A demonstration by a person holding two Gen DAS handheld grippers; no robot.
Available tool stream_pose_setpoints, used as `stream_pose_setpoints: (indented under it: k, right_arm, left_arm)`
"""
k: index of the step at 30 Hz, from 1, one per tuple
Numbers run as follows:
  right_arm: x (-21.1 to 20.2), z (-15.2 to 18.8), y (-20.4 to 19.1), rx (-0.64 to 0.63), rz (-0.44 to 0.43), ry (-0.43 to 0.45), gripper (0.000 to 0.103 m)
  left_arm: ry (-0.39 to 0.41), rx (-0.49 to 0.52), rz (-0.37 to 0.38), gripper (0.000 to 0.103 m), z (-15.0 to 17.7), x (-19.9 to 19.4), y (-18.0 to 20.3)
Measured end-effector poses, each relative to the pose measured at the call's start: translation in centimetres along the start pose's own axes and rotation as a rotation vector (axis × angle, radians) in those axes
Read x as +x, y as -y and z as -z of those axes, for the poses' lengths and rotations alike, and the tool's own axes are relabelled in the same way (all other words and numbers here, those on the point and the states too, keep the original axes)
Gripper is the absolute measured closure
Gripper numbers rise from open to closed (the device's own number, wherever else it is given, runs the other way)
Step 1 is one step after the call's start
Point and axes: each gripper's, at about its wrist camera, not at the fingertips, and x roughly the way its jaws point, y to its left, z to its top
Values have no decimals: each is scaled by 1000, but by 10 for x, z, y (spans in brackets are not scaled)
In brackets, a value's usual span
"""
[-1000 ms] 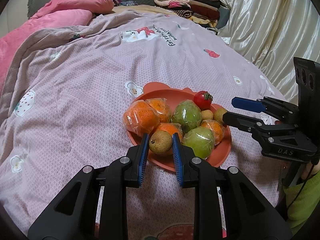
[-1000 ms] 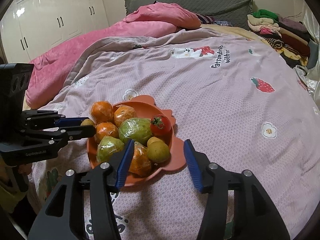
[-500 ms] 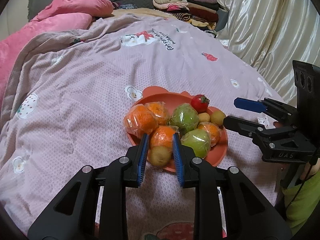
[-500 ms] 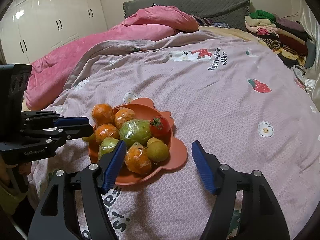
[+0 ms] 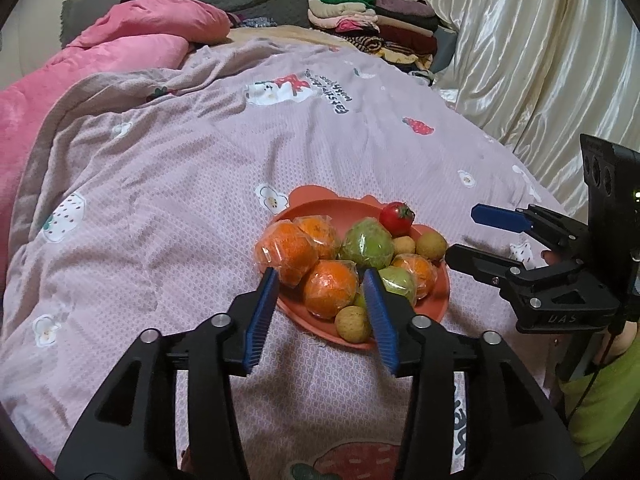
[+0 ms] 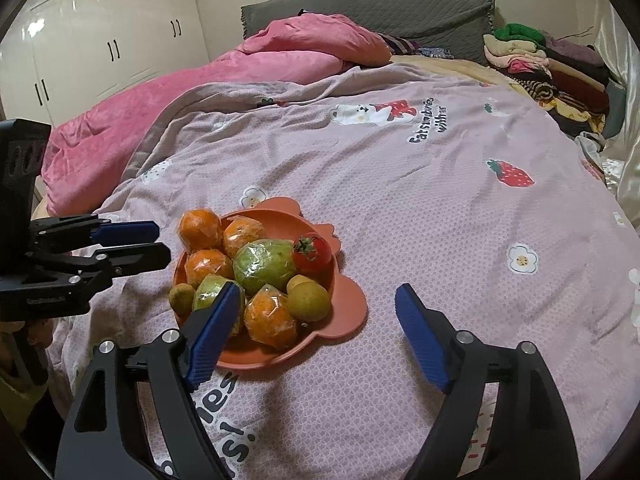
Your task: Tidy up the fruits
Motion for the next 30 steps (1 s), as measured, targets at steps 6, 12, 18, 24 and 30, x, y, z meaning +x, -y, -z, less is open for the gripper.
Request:
stream_pose_setpoints:
  k: [6, 12, 18, 24, 30]
  right_arm:
    - [-11, 1, -5, -7, 22, 20, 15]
    - [-29, 7, -17, -27, 29, 36, 8]
    - [-45, 24, -24, -12, 32, 26, 5]
    - [-55, 48, -29, 16, 49, -1, 5]
    - [-63, 64, -39, 9, 66, -17, 5]
  left_arm:
    - [33, -11, -22, 45, 5, -17, -1]
    - [32, -29, -38, 23, 20, -33, 1]
    - [55, -43, -73, 10, 33, -46, 7]
    - [54, -54, -82, 10, 55, -58, 15]
    - [33, -63, -77, 10, 75, -59, 21]
